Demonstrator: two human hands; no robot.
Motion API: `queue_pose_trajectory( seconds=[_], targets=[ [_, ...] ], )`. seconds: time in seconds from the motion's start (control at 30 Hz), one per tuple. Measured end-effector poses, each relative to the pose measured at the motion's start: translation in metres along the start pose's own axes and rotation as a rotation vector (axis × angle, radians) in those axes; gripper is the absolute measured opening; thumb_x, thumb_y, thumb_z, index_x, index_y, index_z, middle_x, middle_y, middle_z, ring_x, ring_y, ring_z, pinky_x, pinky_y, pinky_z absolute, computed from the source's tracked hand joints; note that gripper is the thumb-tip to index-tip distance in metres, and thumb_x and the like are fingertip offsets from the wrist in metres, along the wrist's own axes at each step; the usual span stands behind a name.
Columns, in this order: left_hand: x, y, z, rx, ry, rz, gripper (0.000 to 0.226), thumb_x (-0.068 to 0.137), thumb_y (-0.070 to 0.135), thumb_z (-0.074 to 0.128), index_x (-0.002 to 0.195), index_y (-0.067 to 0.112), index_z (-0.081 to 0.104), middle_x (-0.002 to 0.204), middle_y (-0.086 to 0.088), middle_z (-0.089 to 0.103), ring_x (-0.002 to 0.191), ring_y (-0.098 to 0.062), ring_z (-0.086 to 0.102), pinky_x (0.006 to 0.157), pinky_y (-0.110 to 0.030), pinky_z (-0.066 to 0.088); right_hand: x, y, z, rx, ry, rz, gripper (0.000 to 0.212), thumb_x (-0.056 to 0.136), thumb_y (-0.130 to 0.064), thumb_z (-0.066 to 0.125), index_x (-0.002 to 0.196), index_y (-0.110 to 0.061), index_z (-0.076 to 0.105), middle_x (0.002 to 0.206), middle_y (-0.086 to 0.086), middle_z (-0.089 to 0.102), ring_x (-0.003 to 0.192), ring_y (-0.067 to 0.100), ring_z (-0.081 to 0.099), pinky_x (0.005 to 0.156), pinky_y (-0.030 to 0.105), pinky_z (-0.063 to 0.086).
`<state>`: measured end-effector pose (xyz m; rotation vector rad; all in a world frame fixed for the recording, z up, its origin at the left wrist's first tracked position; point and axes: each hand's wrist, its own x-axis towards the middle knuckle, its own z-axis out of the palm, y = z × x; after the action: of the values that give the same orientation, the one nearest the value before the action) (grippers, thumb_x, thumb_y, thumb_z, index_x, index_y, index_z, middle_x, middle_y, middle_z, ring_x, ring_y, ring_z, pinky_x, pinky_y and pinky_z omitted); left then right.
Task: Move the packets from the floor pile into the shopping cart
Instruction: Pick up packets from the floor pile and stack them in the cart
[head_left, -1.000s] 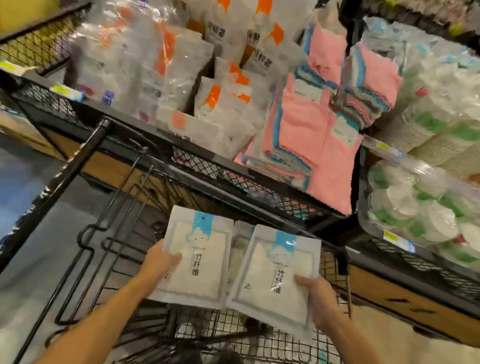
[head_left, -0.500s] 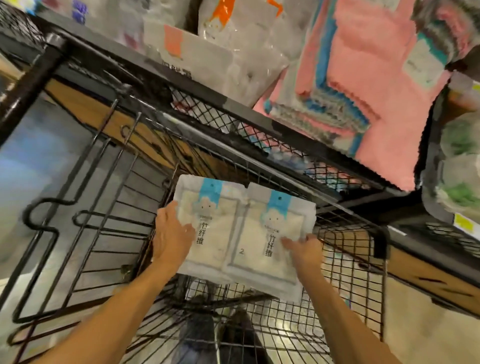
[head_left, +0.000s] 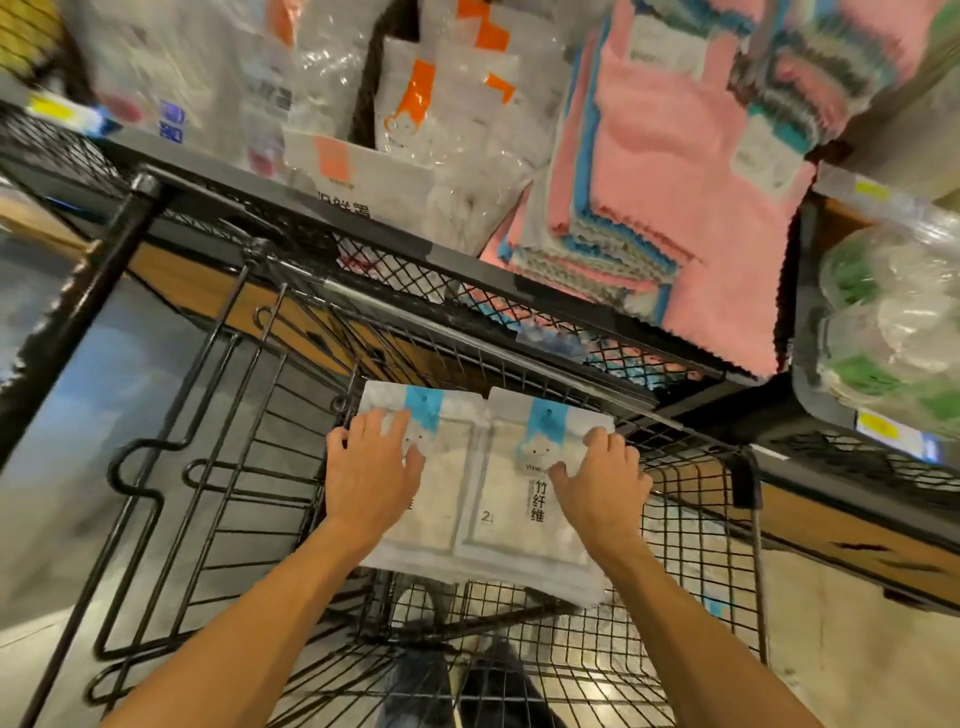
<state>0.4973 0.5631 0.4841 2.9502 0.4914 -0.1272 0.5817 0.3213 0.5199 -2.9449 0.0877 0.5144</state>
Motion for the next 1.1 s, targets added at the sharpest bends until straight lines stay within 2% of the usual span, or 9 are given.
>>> queue_pose_trajectory(
  seconds=[0.1,0.2,0.27,0.4,0.53,0.67,0.77,0.9,1.1],
  targets=[
    [0.013,0.016,-0.047,-0.037,0.016,0.024,0.055,0.094,0.050,0.037,0.134,0.021,0.061,0.122,-0.007,0.063,0.108,-0.027,0.058,0.087,-0.045,0.041,-0.015,-0.008,-0.038,0.049,0.027,-0.047,0.053,0.098,-0.050,0.053,0.143,-0.021,0.050,0.143,0.001,0.054,0.134,0.025,0.045,0.116,0.056,0.033],
    [0.022,0.037,-0.099,-0.047,0.070,0.092,0.056,0.095,0.053,0.040,0.135,0.021,0.063,0.131,-0.011,0.062,0.120,-0.030,0.058,0.096,-0.049,0.041,-0.032,-0.015,-0.081,0.054,0.057,-0.078,0.058,0.100,-0.053,0.049,0.150,-0.024,0.046,0.155,0.000,0.047,0.146,0.025,0.035,0.123,0.060,0.020],
    [0.027,0.053,-0.135,-0.066,0.087,0.112,0.053,0.099,0.054,0.042,0.140,0.024,0.059,0.141,-0.011,0.057,0.131,-0.029,0.051,0.105,-0.051,0.036,-0.045,-0.020,-0.113,0.061,0.100,-0.076,0.059,0.101,-0.056,0.047,0.151,-0.026,0.045,0.157,-0.001,0.045,0.149,0.025,0.033,0.124,0.061,0.015],
    [0.027,0.085,-0.200,-0.066,0.079,0.187,0.061,0.101,0.060,0.034,0.152,0.029,0.044,0.156,-0.006,0.042,0.145,-0.025,0.035,0.119,-0.054,0.023,-0.075,-0.021,-0.173,0.120,0.199,-0.072,0.058,0.101,-0.059,0.046,0.149,-0.027,0.049,0.154,-0.002,0.049,0.147,0.024,0.036,0.123,0.064,0.014],
    [0.013,0.118,-0.253,-0.071,0.115,0.322,0.059,0.101,0.060,0.034,0.151,0.030,0.042,0.160,-0.005,0.037,0.148,-0.026,0.031,0.121,-0.053,0.021,-0.113,0.003,-0.226,0.173,0.330,-0.043,0.055,0.100,-0.058,0.046,0.146,-0.027,0.052,0.149,-0.002,0.053,0.143,0.025,0.040,0.121,0.063,0.021],
    [-0.010,0.167,-0.292,-0.081,0.162,0.431,0.060,0.100,0.059,0.034,0.150,0.029,0.045,0.161,-0.004,0.037,0.149,-0.025,0.030,0.122,-0.053,0.019,-0.154,0.050,-0.270,0.218,0.420,0.043,0.059,0.101,-0.060,0.043,0.149,-0.027,0.048,0.152,-0.002,0.051,0.143,0.024,0.040,0.118,0.057,0.029],
    [-0.037,0.209,-0.307,-0.086,0.139,0.503,0.060,0.102,0.058,0.033,0.155,0.031,0.036,0.167,-0.002,0.023,0.154,-0.024,0.020,0.124,-0.051,0.015,-0.189,0.100,-0.286,0.233,0.469,0.112,0.061,0.101,-0.063,0.042,0.149,-0.027,0.048,0.152,0.000,0.052,0.142,0.027,0.042,0.117,0.056,0.030],
    [-0.089,0.266,-0.311,-0.064,0.104,0.617,0.062,0.103,0.060,0.029,0.158,0.033,0.030,0.169,-0.002,0.018,0.155,-0.023,0.015,0.124,-0.051,0.012,-0.242,0.177,-0.290,0.247,0.506,0.211,0.065,0.099,-0.068,0.040,0.151,-0.028,0.047,0.153,0.000,0.050,0.142,0.028,0.043,0.117,0.058,0.032],
    [-0.179,0.354,-0.301,-0.050,0.143,0.737,0.060,0.101,0.059,0.033,0.152,0.028,0.042,0.164,-0.003,0.032,0.151,-0.022,0.026,0.122,-0.052,0.021,-0.325,0.288,-0.275,0.325,0.589,0.364,0.064,0.097,-0.069,0.042,0.148,-0.029,0.050,0.151,-0.002,0.053,0.138,0.028,0.048,0.115,0.057,0.036]
  ],
)
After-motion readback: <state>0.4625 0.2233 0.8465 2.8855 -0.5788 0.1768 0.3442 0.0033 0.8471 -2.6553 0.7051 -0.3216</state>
